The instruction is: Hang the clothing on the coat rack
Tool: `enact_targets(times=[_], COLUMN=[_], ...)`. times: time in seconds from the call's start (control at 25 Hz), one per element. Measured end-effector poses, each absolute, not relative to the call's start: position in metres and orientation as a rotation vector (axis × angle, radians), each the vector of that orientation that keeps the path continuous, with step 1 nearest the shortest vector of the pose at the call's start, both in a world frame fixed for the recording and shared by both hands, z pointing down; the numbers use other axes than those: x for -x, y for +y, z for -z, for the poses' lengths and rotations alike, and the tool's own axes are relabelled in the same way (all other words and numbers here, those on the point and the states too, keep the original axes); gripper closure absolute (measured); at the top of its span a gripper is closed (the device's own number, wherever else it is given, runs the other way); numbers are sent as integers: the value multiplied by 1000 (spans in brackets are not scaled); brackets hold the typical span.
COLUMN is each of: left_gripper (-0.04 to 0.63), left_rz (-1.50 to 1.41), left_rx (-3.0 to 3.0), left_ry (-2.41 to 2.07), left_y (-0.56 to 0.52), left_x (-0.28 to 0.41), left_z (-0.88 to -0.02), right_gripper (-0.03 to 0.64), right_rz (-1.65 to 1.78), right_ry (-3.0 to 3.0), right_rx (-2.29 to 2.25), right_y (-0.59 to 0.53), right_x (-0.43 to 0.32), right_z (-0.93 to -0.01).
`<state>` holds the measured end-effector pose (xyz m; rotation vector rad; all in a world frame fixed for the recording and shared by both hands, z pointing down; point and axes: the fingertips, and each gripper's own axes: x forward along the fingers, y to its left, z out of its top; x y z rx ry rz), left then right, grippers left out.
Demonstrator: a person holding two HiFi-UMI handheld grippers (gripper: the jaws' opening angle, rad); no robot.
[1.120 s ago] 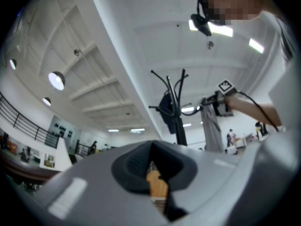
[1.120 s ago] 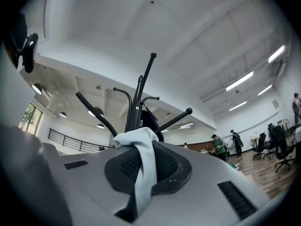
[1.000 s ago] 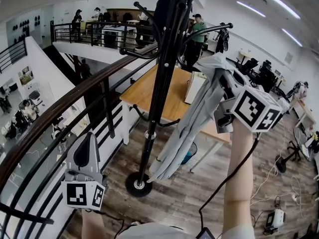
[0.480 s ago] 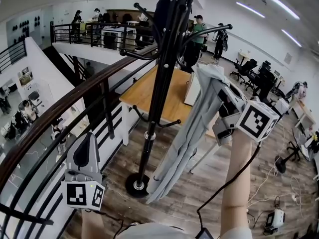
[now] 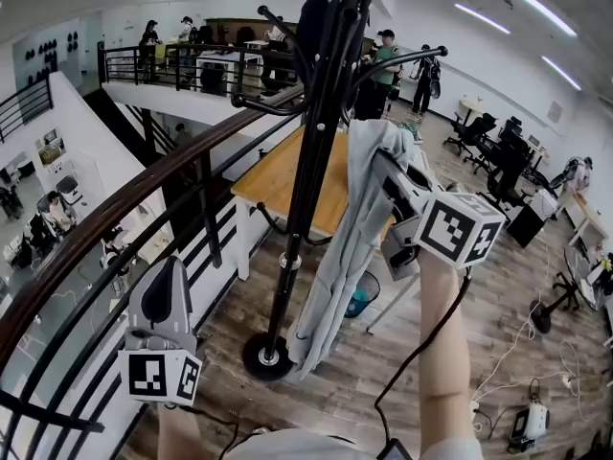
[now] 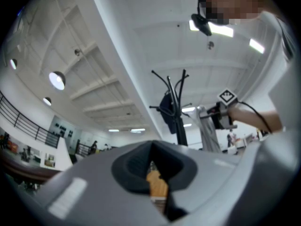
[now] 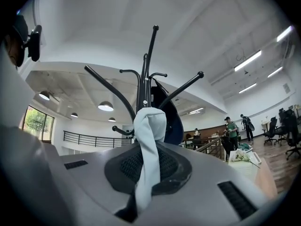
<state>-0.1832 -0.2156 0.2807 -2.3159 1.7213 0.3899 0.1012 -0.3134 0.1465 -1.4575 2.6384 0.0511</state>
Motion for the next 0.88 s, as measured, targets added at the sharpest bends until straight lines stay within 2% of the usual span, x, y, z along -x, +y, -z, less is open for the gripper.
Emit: enact_targets(times=[0.4,0.88], left_gripper=[586,586], left_rz=[-369,-339], left_rx=[2303,2332], left_ry=[1749,1720], left_y=[-214,-207], left_x=[189,159], left_z=[-286,-288], right_gripper=[604,505], right_rz=[-5,-70], right_ry=[2610,2575], right_rx=[1530,1516], right_y=[-328,-297], right_x=[-107,-121], right_z=[-177,-195])
